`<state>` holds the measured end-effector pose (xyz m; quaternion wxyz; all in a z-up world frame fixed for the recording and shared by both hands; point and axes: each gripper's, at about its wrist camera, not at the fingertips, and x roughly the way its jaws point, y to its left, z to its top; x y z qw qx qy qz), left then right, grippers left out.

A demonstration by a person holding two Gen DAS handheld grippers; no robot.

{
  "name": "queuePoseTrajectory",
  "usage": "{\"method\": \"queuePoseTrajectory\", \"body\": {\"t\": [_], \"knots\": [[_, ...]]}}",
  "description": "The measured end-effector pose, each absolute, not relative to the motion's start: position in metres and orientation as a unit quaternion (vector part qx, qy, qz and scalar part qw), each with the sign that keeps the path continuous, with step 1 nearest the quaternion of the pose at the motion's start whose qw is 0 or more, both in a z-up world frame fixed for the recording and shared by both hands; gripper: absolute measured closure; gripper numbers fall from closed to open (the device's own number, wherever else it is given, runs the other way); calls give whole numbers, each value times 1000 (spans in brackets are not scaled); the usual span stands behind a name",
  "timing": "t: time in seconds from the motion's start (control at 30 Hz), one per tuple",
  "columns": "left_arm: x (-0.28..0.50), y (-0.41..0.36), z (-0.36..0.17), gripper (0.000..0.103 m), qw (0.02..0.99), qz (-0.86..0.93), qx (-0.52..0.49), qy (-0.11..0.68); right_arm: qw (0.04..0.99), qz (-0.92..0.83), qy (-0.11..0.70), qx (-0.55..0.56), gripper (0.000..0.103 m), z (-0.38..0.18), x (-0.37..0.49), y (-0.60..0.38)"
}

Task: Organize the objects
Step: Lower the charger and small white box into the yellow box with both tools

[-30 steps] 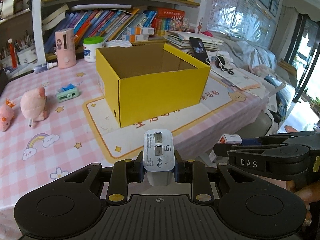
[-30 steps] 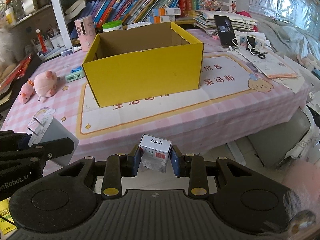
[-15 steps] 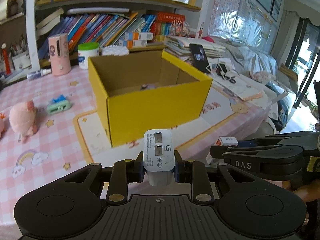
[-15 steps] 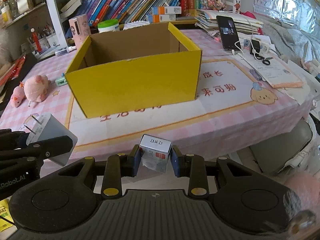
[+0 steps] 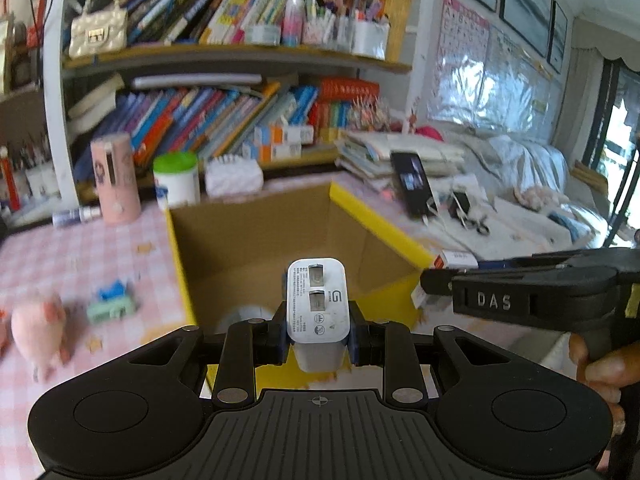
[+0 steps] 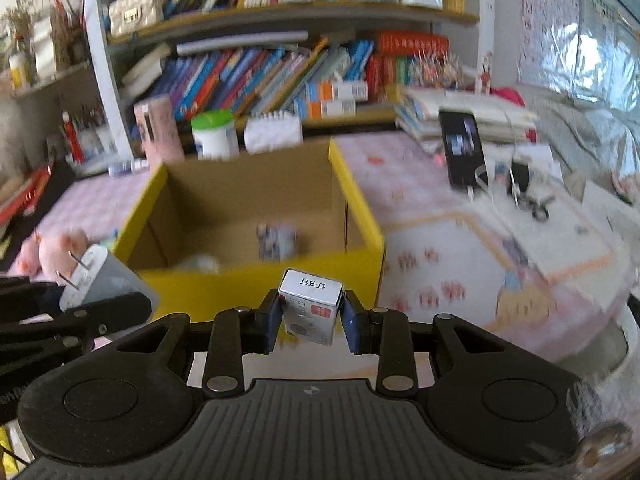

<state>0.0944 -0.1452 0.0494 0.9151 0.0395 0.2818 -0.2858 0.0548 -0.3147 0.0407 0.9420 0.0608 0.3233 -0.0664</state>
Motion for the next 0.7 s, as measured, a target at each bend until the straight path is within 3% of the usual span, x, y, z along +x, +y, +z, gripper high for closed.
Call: {"method": "queuePoseTrajectory", "body": {"t": [0.3, 0.7], "knots": [[142, -171, 51, 78, 929, -228, 65, 284, 959, -27, 281, 34, 73, 65, 118, -340], [193, -196, -1, 78, 905, -178, 130, 365, 908, 88, 401, -79, 73, 11, 204, -326]]}}
